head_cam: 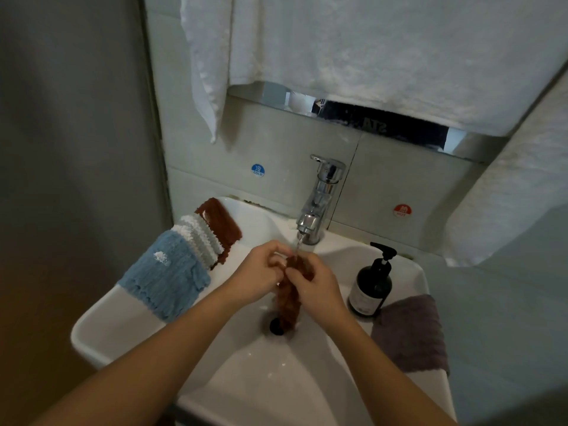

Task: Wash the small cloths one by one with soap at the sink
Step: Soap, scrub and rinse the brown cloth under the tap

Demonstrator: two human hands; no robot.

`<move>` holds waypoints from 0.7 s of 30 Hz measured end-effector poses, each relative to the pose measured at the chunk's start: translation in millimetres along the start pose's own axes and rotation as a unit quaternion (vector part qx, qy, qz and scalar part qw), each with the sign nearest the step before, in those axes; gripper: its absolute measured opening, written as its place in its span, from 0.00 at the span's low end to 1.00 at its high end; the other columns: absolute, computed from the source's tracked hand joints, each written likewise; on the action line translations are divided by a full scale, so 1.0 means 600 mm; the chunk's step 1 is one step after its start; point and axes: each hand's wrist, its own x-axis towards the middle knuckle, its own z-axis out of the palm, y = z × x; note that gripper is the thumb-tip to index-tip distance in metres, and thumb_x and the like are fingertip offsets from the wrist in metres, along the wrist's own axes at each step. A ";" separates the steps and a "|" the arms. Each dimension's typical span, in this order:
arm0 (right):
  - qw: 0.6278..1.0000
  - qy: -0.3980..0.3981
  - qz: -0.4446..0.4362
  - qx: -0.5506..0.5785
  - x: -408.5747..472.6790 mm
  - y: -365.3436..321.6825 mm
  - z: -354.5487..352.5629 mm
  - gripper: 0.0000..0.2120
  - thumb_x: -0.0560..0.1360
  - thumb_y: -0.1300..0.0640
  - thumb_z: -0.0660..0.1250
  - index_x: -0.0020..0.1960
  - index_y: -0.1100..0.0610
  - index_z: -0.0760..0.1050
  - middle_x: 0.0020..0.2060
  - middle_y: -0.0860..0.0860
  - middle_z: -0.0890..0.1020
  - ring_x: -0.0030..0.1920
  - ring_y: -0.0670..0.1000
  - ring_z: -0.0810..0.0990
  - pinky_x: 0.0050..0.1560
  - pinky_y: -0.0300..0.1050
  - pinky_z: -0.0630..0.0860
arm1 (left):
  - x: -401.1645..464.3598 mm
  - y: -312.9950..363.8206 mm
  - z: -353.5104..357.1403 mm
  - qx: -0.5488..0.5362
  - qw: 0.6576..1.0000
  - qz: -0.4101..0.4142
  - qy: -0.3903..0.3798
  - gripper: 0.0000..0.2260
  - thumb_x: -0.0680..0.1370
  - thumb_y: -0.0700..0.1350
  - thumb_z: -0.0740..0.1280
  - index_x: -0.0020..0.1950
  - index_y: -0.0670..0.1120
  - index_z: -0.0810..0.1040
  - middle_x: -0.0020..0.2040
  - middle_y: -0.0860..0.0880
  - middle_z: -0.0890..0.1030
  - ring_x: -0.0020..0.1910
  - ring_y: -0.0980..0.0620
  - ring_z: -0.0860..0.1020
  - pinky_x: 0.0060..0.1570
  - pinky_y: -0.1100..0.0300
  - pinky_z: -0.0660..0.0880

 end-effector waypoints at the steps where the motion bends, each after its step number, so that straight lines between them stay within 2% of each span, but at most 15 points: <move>1: 1.000 0.001 -0.003 0.003 0.004 0.002 0.002 0.12 0.77 0.64 0.66 0.56 0.50 0.78 0.47 0.47 0.83 0.46 0.40 0.81 0.46 0.33 0.75 | 0.001 -0.004 0.000 0.027 0.999 0.021 0.010 0.18 0.73 0.25 0.60 0.52 0.46 0.75 0.39 0.45 0.76 0.37 0.51 0.76 0.35 0.59 0.76; 3: 0.999 0.026 0.000 0.023 0.011 0.003 0.003 0.15 0.77 0.67 0.61 0.55 0.52 0.79 0.48 0.51 0.84 0.50 0.50 0.83 0.51 0.45 0.79 | 0.002 -0.005 0.001 0.144 0.987 0.060 0.021 0.20 0.71 0.30 0.66 0.55 0.51 0.73 0.44 0.50 0.73 0.39 0.55 0.73 0.37 0.65 0.72; 4: 0.998 0.034 0.008 0.043 0.014 0.002 0.001 0.16 0.77 0.68 0.59 0.55 0.52 0.79 0.48 0.53 0.84 0.49 0.53 0.83 0.49 0.49 0.80 | 0.004 -0.009 -0.001 0.212 0.975 0.064 0.017 0.21 0.71 0.33 0.69 0.58 0.53 0.73 0.47 0.51 0.71 0.42 0.57 0.71 0.40 0.66 0.71; 6: 0.993 0.019 0.035 0.110 0.015 -0.005 -0.004 0.17 0.78 0.70 0.56 0.54 0.55 0.79 0.44 0.56 0.84 0.42 0.54 0.83 0.41 0.48 0.79 | 0.011 -0.018 -0.008 0.283 0.958 0.039 -0.012 0.23 0.70 0.39 0.72 0.62 0.55 0.72 0.54 0.51 0.67 0.51 0.55 0.69 0.51 0.64 0.71; 8: 0.980 0.008 0.061 0.190 0.013 -0.017 -0.004 0.17 0.77 0.73 0.54 0.51 0.59 0.79 0.38 0.57 0.82 0.35 0.52 0.80 0.32 0.42 0.75 | 0.013 -0.024 -0.018 0.286 0.955 -0.003 -0.078 0.21 0.66 0.44 0.73 0.57 0.55 0.75 0.57 0.49 0.69 0.57 0.50 0.70 0.60 0.55 0.72; 10: 0.969 0.060 0.094 0.221 0.019 -0.016 -0.001 0.18 0.76 0.72 0.53 0.48 0.58 0.78 0.32 0.57 0.79 0.26 0.51 0.75 0.24 0.39 0.68 | 0.013 -0.028 -0.025 0.249 0.957 -0.045 -0.142 0.16 0.64 0.40 0.72 0.49 0.52 0.78 0.50 0.48 0.78 0.51 0.50 0.77 0.56 0.51 0.78; 11: 0.961 0.109 0.111 0.228 0.024 -0.010 0.000 0.18 0.75 0.72 0.52 0.48 0.57 0.78 0.32 0.57 0.79 0.25 0.52 0.74 0.24 0.39 0.67 | 0.011 -0.027 -0.028 0.237 0.957 -0.069 -0.152 0.12 0.66 0.38 0.71 0.47 0.50 0.79 0.45 0.49 0.80 0.46 0.50 0.79 0.52 0.52 0.79; 13: 0.945 0.196 0.130 0.226 0.036 0.009 -0.004 0.17 0.75 0.70 0.52 0.47 0.56 0.76 0.37 0.60 0.81 0.32 0.56 0.79 0.30 0.44 0.73 | 0.013 -0.025 -0.036 0.238 0.958 -0.107 -0.122 0.06 0.71 0.38 0.69 0.44 0.48 0.77 0.41 0.49 0.79 0.42 0.51 0.78 0.46 0.57 0.76; 15: 0.952 0.239 0.123 0.145 0.039 0.028 -0.011 0.15 0.77 0.68 0.51 0.47 0.54 0.74 0.42 0.58 0.81 0.42 0.58 0.80 0.39 0.49 0.78 | 0.017 -0.025 -0.045 0.226 0.964 -0.120 -0.069 0.04 0.75 0.38 0.66 0.43 0.47 0.75 0.39 0.49 0.78 0.39 0.53 0.76 0.39 0.62 0.72; 16: 0.963 0.239 0.107 0.067 0.035 0.032 -0.016 0.14 0.79 0.68 0.51 0.48 0.54 0.72 0.42 0.55 0.80 0.45 0.57 0.80 0.44 0.51 0.79 | 0.021 -0.025 -0.048 0.195 0.972 -0.121 -0.044 0.05 0.76 0.38 0.65 0.43 0.47 0.76 0.38 0.49 0.78 0.37 0.53 0.76 0.37 0.62 0.72; 17: 0.971 0.223 0.085 -0.024 0.032 0.039 -0.021 0.13 0.79 0.67 0.51 0.49 0.54 0.70 0.43 0.53 0.79 0.46 0.57 0.79 0.47 0.51 0.78 | 0.023 -0.024 -0.049 0.146 0.981 -0.123 -0.020 0.05 0.77 0.38 0.64 0.45 0.46 0.77 0.39 0.48 0.80 0.38 0.52 0.78 0.38 0.61 0.74; 19: 0.970 0.159 0.044 -0.181 0.024 0.044 -0.024 0.10 0.80 0.65 0.51 0.52 0.55 0.69 0.43 0.52 0.79 0.45 0.56 0.78 0.45 0.48 0.74 | 0.025 -0.024 -0.048 0.039 0.991 -0.124 0.020 0.05 0.80 0.40 0.63 0.48 0.44 0.79 0.42 0.44 0.83 0.42 0.47 0.82 0.43 0.54 0.79; 21: 0.979 0.096 0.045 -0.174 0.023 0.035 -0.016 0.10 0.80 0.63 0.53 0.53 0.56 0.72 0.44 0.51 0.78 0.45 0.54 0.78 0.44 0.44 0.72 | 0.023 -0.022 -0.035 -0.033 0.992 -0.111 0.053 0.09 0.82 0.44 0.62 0.47 0.43 0.78 0.39 0.44 0.83 0.38 0.46 0.81 0.39 0.54 0.77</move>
